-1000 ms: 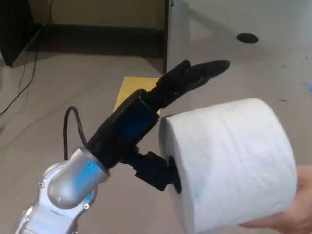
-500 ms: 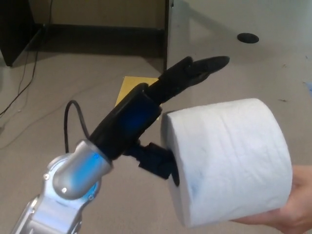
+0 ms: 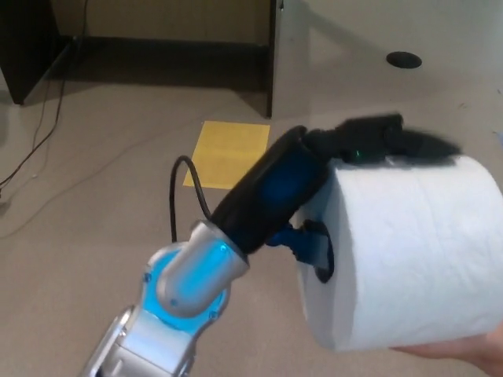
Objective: A person is holding a toilet paper roll and the robot extends its left hand to grab the roll by inserting its thumb into the gap in the middle and brings its hand down by its side. Then it extends its arm again to hand the toilet paper roll back to the person.
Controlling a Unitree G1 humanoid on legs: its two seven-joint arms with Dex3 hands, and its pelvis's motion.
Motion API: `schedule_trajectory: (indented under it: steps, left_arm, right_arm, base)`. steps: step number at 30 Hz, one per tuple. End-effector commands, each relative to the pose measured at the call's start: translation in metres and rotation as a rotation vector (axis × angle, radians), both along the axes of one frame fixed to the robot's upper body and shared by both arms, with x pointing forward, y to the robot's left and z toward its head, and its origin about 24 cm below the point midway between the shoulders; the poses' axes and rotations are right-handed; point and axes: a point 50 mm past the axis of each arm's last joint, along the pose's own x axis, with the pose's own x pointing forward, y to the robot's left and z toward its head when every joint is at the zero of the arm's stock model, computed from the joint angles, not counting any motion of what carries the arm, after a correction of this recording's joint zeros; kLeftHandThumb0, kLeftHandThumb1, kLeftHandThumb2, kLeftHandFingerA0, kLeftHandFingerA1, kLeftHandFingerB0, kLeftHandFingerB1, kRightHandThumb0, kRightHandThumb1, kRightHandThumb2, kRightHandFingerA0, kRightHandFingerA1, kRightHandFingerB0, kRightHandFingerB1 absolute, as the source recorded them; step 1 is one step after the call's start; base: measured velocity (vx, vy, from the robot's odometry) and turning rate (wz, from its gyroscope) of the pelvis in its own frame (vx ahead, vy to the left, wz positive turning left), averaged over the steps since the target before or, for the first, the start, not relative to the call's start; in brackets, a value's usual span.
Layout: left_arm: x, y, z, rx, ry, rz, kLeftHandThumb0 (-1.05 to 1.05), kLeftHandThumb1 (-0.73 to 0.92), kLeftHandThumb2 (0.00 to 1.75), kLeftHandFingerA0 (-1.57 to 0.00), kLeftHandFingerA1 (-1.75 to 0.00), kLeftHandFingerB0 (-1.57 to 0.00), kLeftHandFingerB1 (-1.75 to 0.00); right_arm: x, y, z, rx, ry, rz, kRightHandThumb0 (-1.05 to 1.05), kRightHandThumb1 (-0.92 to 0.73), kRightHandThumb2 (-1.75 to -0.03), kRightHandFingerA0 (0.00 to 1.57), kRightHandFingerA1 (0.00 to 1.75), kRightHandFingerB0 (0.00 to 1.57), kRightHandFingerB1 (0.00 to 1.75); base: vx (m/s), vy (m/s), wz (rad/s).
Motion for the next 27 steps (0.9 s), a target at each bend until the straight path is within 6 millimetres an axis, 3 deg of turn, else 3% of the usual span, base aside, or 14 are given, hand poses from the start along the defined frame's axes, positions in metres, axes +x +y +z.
schedule_trajectory:
  steps: [1,2,3,8,9,12,14,18,19,21,23,24,27]
  left_arm:
    - [-0.005,-0.003,-0.007,0.053,-0.024,0.036,-0.14,0.79,0.68,-1.07,-1.17,-0.91,-0.99]
    - [-0.005,-0.003,-0.007,0.053,-0.026,0.037,-0.14,0.79,0.68,-1.07,-1.17,-0.91,-0.99]
    - [-0.004,0.0,-0.008,0.054,-0.029,0.048,-0.1,0.77,0.71,-0.99,-1.33,-0.84,-1.11]
    - [-0.002,0.005,-0.01,0.045,-0.034,0.058,-0.13,0.81,0.69,-1.03,-1.34,-0.79,-1.26]
    - [-0.002,0.009,-0.009,0.041,-0.026,0.064,-0.18,0.81,0.71,-1.01,-1.42,-0.79,-1.35]
    - [-0.001,0.013,-0.008,0.035,-0.038,0.082,-0.17,0.84,0.67,-1.0,-1.44,-0.76,-1.33]
    - [0.0,0.017,-0.008,0.024,-0.054,0.098,-0.15,0.8,0.74,-1.06,-1.36,-0.8,-1.28]
    - [0.005,0.027,-0.002,-0.014,-0.065,0.108,-0.15,0.83,0.68,-1.07,-1.28,-0.83,-1.2]
    - [0.007,0.031,0.0,-0.025,-0.069,0.112,-0.12,0.81,0.71,-1.01,-1.36,-0.8,-1.23]
    - [0.014,0.042,0.007,-0.045,-0.095,0.129,-0.09,0.79,0.74,-1.02,-1.31,-0.8,-1.2]
    - [0.014,0.054,0.009,-0.061,-0.097,0.156,-0.04,0.7,0.88,-1.07,-1.27,-0.83,-1.15]
    - [0.014,0.064,0.015,-0.058,-0.128,0.186,0.06,0.63,1.02,-0.99,-1.3,-0.82,-1.16]
    - [0.013,0.079,0.019,-0.068,-0.119,0.235,0.02,0.6,1.09,-1.03,-1.3,-0.84,-1.18]
  right_arm:
    - [0.0,-0.003,0.002,-0.001,-0.006,-0.003,-0.41,-0.72,-0.61,0.67,0.55,0.53,0.45]
    - [0.0,-0.003,0.002,0.0,-0.006,-0.003,-0.41,-0.72,-0.61,0.67,0.55,0.53,0.45]
    - [0.001,-0.002,0.002,0.007,-0.009,-0.006,-0.41,-0.72,-0.61,0.65,0.54,0.53,0.45]
    - [0.002,-0.001,0.002,0.013,-0.009,-0.005,-0.41,-0.72,-0.62,0.65,0.54,0.54,0.45]
    - [0.002,-0.001,0.002,0.005,-0.011,-0.003,-0.4,-0.72,-0.62,0.65,0.53,0.53,0.45]
    - [0.002,-0.001,0.002,-0.001,-0.01,0.002,-0.4,-0.72,-0.61,0.65,0.53,0.53,0.45]
    - [0.002,-0.001,0.002,0.005,-0.008,-0.001,-0.4,-0.72,-0.61,0.65,0.54,0.54,0.46]
    - [0.006,-0.001,0.004,-0.008,-0.013,0.005,-0.41,-0.72,-0.62,0.66,0.55,0.54,0.45]
    - [0.008,-0.001,0.005,-0.006,-0.015,0.006,-0.4,-0.73,-0.62,0.66,0.55,0.54,0.46]
    - [0.016,-0.001,0.01,-0.001,-0.026,0.007,-0.4,-0.73,-0.62,0.67,0.55,0.54,0.45]
    - [0.012,-0.001,0.007,-0.011,-0.01,0.013,-0.41,-0.73,-0.62,0.64,0.52,0.54,0.44]
    - [0.012,-0.001,0.007,-0.012,-0.008,0.011,-0.41,-0.73,-0.62,0.65,0.52,0.54,0.44]
    - [0.01,0.0,0.006,-0.027,-0.006,0.027,-0.41,-0.74,-0.62,0.66,0.53,0.54,0.44]
  base:
    - [0.0,0.0,0.0]
    - [0.0,0.0,0.0]
    - [0.0,0.0,0.0]
    - [0.0,0.0,0.0]
    - [0.0,0.0,0.0]
    - [0.0,0.0,0.0]
    - [0.0,0.0,0.0]
    - [0.0,0.0,0.0]
    - [0.0,0.0,0.0]
    - [0.0,0.0,0.0]
    - [0.0,0.0,0.0]
    - [0.0,0.0,0.0]
    - [0.0,0.0,0.0]
